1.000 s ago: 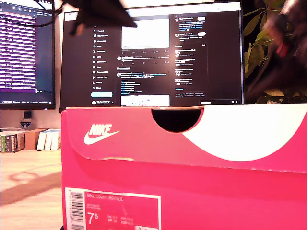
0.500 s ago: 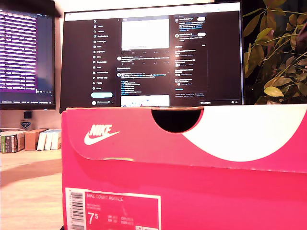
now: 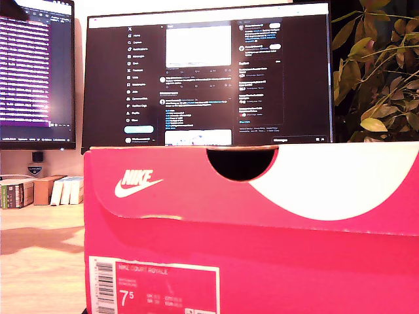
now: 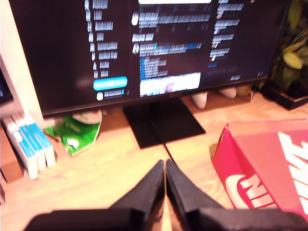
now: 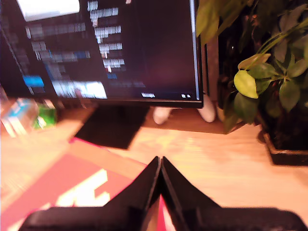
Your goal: Close the red shoebox by pushing the lid with your left arm and holding the box in place with your right arm
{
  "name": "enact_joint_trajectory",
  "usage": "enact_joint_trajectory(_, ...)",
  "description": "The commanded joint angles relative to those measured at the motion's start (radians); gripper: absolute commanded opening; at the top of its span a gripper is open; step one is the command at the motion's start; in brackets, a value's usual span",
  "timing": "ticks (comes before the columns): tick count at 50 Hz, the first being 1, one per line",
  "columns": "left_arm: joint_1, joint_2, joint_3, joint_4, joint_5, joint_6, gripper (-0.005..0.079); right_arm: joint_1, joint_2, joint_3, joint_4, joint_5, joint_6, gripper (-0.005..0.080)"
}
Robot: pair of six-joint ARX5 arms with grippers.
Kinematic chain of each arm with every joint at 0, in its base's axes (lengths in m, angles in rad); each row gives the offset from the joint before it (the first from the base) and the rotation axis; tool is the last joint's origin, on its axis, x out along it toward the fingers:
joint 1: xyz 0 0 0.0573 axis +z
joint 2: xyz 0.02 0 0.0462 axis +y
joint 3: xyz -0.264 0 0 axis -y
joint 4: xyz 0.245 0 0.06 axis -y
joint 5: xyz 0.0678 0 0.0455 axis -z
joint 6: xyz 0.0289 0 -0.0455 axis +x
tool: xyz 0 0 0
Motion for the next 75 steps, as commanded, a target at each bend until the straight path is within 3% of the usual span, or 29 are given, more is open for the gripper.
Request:
enact_joint_trajectory(1, 0.002, 0.009, 0.001, 0.011, -0.001, 0.003, -0.0019, -0.006, 0.001, -0.012, 0.008, 0.017, 0.007, -0.0012)
enact_joint_trajectory(6, 0.002, -0.005, 0.001, 0.023, -0.051, 0.001, -0.0019, -0.004, -0.021, -0.012, 0.039, 0.103, -0.038, -0.0012)
enact_joint_trajectory(15, 0.002, -0.042, 0.000, 0.038, -0.237, 0.016, -0.0019, 0.002, -0.078, -0.013, 0.058, 0.199, -0.061, -0.0012)
enact_joint_trajectory(22, -0.003, -0.071, -0.012, 0.071, -0.336, 0.004, -0.0019, 0.021, -0.115, -0.016, 0.061, 0.232, -0.085, -0.0012)
enact_joint_trajectory(44, -0.043, -0.264, -0.208, 0.161, -0.419, -0.001, -0.0019, 0.154, -0.232, -0.124, 0.160, 0.334, -0.168, -0.0012)
enact_joint_trajectory(53, -0.043, -0.350, -0.265, 0.171, -0.446, 0.006, -0.0019, 0.163, -0.306, -0.159, 0.180, 0.348, -0.253, -0.0012)
enact_joint_trajectory(57, -0.043, -0.364, -0.292, 0.206, -0.443, 0.005, -0.0019, 0.154, -0.339, -0.159, 0.184, 0.362, -0.359, -0.0012)
enact_joint_trajectory(64, -0.044, -0.362, -0.305, 0.211, -0.407, 0.005, -0.0019, 0.089, -0.357, -0.159, 0.177, 0.354, -0.397, -0.0012)
enact_joint_trajectory(75, -0.044, -0.362, -0.305, 0.248, -0.391, 0.005, -0.0019, -0.052, -0.367, -0.159, 0.193, 0.214, -0.330, -0.0012)
